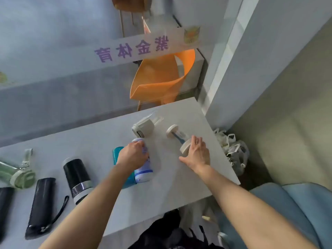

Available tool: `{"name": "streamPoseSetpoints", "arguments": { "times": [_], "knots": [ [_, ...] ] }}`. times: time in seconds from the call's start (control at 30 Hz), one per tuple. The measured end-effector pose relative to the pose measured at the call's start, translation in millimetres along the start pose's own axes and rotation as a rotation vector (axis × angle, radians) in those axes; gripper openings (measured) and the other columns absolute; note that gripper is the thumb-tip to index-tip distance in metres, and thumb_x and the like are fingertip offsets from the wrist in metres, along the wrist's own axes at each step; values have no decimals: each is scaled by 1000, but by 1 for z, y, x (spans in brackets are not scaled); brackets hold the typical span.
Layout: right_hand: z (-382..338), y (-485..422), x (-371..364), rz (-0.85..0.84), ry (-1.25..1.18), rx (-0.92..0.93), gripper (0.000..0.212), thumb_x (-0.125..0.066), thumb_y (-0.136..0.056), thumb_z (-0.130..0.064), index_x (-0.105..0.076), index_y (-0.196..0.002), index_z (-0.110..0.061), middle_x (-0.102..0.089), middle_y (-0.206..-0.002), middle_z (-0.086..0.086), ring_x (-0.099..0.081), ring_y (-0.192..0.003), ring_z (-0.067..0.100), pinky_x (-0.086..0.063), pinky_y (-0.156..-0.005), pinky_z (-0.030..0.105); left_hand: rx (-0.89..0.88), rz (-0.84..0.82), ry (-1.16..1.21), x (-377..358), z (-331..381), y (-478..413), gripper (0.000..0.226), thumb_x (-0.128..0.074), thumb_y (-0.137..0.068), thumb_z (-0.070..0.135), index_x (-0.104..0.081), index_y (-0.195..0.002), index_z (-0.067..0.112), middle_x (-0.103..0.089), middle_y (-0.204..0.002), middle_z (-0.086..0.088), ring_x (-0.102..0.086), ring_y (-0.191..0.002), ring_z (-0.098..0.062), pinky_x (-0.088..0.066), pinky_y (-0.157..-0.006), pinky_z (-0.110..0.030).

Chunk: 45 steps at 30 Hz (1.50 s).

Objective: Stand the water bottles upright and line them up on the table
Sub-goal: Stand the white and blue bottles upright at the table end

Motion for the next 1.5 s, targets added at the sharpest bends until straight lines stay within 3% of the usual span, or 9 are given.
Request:
{"name": "streamPoseSetpoints", "arguments": {
  "times": [0.2, 0.43, 0.53, 0.77, 0.9, 1.03, 1.17, 1.33, 1.5],
  "knots": [
    [5, -16, -8, -44, -46, -16, 107, -83, -74, -47, -22, -159, -24, -40, -140, 14, -53, -121, 37, -56, -93, 48, -33, 44, 27, -2, 13, -30, 37, -62, -105, 43, -68, -136, 24, -70, -130, 1, -71, -108, -26, -62, -91, -41],
    [22, -8, 5, 30, -259, 43, 110, -77, -74, -54, -24, -164, -18, -63, -139, 8, -67, -116, 33, -51, -101, 49, -451, 43, -79, -16, 84, -56, 74, -79, -92, 35, -50, -160, 27, -54, -157, 1, -49, -144, -26, -45, -115, -42],
    [23, -4, 23, 166, -309, 50, 100, -76, -75, -62, -37, -155, -17, -69, -126, 6, -62, -118, 28, -42, -104, 47, -520, 0, -79, -29, 103, -69, 87, -84, -84, 33, -45, -162, 29, -49, -162, 2, -48, -145, -25, -49, -112, -44],
    [11, -17, 59, 357, -379, 211, 74, -86, -65, -63, -66, -120, -18, -68, -106, -2, -62, -100, 25, -52, -93, 43, -391, -125, 95, -37, 106, -85, 79, -83, -88, 29, -47, -159, 33, -60, -153, 3, -64, -130, -28, -56, -100, -42],
    [4, -31, 61, 324, -384, 217, 74, -86, -65, -61, -66, -124, -21, -65, -112, 0, -58, -107, 25, -53, -95, 38, -241, 82, 47, -13, 71, -90, 66, -79, -90, 33, -57, -152, 26, -60, -150, -4, -58, -136, -32, -50, -111, -47],
    [2, -37, 56, 328, -416, 242, 74, -92, -67, -56, -64, -126, -20, -63, -112, 1, -58, -108, 28, -50, -100, 37, 35, 214, 13, -2, 14, -105, 89, -82, -79, 45, -47, -157, 21, -50, -153, -10, -48, -140, -35, -40, -118, -50],
    [10, -31, 43, 328, -399, 264, 74, -93, -71, -54, -61, -126, -15, -57, -117, 4, -56, -109, 31, -51, -97, 40, 250, 58, 37, -18, -23, -120, 109, -82, -72, 58, -30, -162, 26, -47, -151, -8, -47, -142, -36, -41, -115, -50],
    [8, -29, 47, 344, -371, 251, 75, -92, -71, -57, -57, -126, -20, -56, -116, 2, -56, -107, 29, -54, -89, 39, 217, 21, 100, -16, -26, -126, 92, -87, -68, 47, -44, -146, 24, -54, -122, -8, -63, -114, -41, -53, -92, -48],
    [10, -29, 52, 347, -352, 267, 73, -90, -72, -60, -55, -123, -23, -56, -114, 3, -55, -103, 28, -53, -91, 40, 97, 173, 179, 22, 4, -119, 98, -89, -62, 47, -44, -146, 23, -63, -125, -4, -55, -120, -33, -54, -93, -46]
  ]
}}
Point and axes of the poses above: each hand's wrist, its own y-axis away from the middle knuckle, its own x-axis out of the back of the hand, z = x × y, the point moved 5 cm from there along -y, towards the middle knuckle
